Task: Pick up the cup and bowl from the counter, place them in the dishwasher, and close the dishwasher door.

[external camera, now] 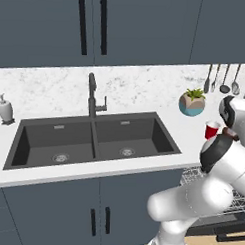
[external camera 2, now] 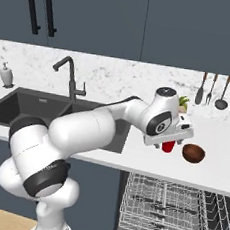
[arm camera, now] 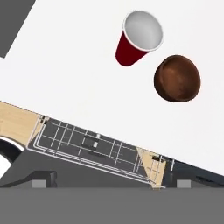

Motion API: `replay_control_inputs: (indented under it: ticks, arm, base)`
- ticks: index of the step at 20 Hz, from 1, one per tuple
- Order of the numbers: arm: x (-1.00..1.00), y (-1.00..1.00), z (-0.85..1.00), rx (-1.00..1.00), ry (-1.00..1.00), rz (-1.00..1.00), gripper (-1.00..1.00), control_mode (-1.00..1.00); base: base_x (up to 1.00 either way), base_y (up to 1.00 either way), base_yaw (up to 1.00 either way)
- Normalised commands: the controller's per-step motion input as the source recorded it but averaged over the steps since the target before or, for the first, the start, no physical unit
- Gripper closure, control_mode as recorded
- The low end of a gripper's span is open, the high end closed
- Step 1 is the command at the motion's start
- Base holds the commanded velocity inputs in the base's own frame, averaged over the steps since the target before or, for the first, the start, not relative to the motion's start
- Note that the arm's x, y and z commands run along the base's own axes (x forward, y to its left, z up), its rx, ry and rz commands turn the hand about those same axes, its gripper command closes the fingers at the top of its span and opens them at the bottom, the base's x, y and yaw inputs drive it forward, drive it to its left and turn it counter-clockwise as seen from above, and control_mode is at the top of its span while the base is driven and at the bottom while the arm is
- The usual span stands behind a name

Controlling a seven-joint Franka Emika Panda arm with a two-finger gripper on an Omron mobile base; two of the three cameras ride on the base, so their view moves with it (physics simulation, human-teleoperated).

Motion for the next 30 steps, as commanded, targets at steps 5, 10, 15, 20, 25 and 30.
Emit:
replay_control_inputs:
  ticks: [5, 10, 15, 20, 25, 30]
  arm:
    - [0.05, 0.39, -0.18, -0.05, -0.06, 0.15, -1.00, -1.00]
    - [0.05, 0.09, 0.00, -0.06, 0.00, 0.08, -1.00, -1.00]
    - [0.20, -0.02, -0.12, -0.03, 0.00, 0.02, -1.00, -1.00]
    - [0.38, -0.12, -0.06, 0.00, 0.00, 0.02, -1.00, -1.00]
    - [0.25, -0.07, -0.10, 0.00, 0.00, 0.03, -1.00, -1.00]
    - [0.24, -0.03, -0.16, 0.00, 0.00, 0.06, -1.00, -1.00]
  base:
    - [0.00, 0.00, 0.00]
    - [0.00, 0.00, 0.00]
    - [0.00, 0.00, 0.00]
    - [0.00, 0.00, 0.00]
    - [0.00, 0.00, 0.00]
    - [0.00, 0.00, 0.00]
